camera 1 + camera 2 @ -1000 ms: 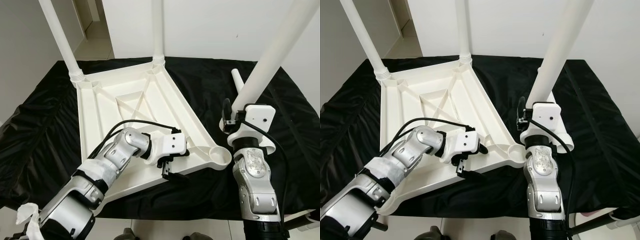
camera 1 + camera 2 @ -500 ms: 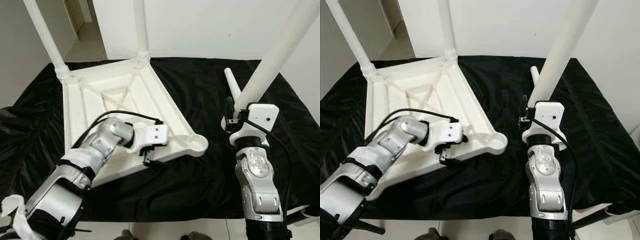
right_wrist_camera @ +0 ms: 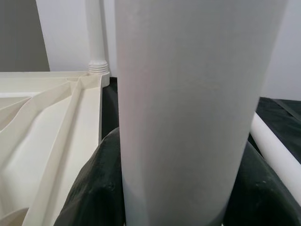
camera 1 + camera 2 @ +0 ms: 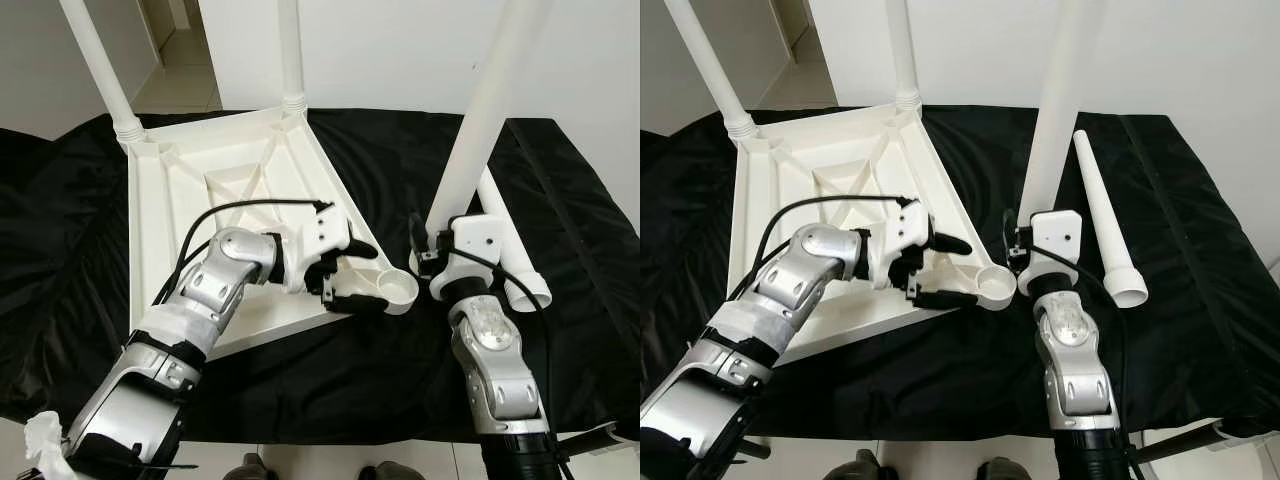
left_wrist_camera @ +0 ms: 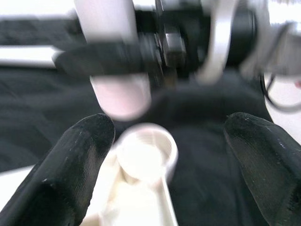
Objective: Building children table
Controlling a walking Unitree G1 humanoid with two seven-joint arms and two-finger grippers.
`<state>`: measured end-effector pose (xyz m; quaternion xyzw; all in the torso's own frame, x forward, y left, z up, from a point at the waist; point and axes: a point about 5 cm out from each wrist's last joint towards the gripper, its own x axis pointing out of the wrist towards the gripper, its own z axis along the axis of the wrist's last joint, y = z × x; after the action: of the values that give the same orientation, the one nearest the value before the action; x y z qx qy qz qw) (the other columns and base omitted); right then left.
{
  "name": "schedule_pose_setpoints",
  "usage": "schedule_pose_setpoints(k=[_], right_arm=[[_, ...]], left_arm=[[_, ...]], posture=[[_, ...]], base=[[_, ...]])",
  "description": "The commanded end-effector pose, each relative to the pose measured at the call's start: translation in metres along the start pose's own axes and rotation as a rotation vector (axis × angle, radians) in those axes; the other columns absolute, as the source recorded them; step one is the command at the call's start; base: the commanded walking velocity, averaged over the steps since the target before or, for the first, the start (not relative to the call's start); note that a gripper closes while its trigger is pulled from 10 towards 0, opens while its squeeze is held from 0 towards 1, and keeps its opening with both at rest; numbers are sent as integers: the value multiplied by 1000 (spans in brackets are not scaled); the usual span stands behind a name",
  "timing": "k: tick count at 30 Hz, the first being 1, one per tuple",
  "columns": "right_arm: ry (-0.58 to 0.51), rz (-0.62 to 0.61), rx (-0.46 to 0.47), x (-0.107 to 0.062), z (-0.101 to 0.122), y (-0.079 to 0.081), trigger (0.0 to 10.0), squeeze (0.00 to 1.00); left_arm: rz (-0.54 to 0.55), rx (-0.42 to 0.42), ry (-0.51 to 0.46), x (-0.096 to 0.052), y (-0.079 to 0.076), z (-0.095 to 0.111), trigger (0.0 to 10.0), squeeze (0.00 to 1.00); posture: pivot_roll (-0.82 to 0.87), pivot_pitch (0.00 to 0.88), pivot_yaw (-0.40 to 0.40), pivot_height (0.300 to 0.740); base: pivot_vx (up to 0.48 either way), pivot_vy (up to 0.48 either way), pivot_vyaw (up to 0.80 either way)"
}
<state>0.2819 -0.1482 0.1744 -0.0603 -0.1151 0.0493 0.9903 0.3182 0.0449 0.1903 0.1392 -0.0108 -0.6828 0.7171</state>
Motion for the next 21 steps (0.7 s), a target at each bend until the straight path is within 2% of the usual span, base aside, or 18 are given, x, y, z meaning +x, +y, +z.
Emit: schedule_pose_setpoints(k=[1,4,6,11,16,18,21], right_arm=[[-14,18,4,1,1,2,10000,0],[-15,43,15,5,-1,7,10000,0],[-22,78,33,7,-1,13,10000,0],[-34,109,58,5,-2,21,10000,0],[-39,113,70,4,-2,22,10000,0],[-47,104,91,2,-2,22,10000,0],[-49,101,95,0,-3,21,10000,0]], left_arm=[[16,-10,-9,-3,3,2,10000,0],[37,-17,-14,-6,4,3,10000,0],[110,-30,-17,-9,6,0,10000,0],[191,-64,-1,-19,8,-6,10000,0],[215,-72,-5,-26,8,-7,10000,0],[260,-87,-44,-35,5,-5,10000,0],[271,-94,-63,-37,1,-4,10000,0]], posture=[[-20,9,15,740],[-14,5,10,740],[-5,0,1,740],[2,0,-4,740],[5,0,-6,740],[13,0,-19,740],[13,0,-20,740]], base=[[0,0,0],[0,0,0],[0,0,0],[0,0,0],[0,0,0],[0,0,0],[0,0,0]])
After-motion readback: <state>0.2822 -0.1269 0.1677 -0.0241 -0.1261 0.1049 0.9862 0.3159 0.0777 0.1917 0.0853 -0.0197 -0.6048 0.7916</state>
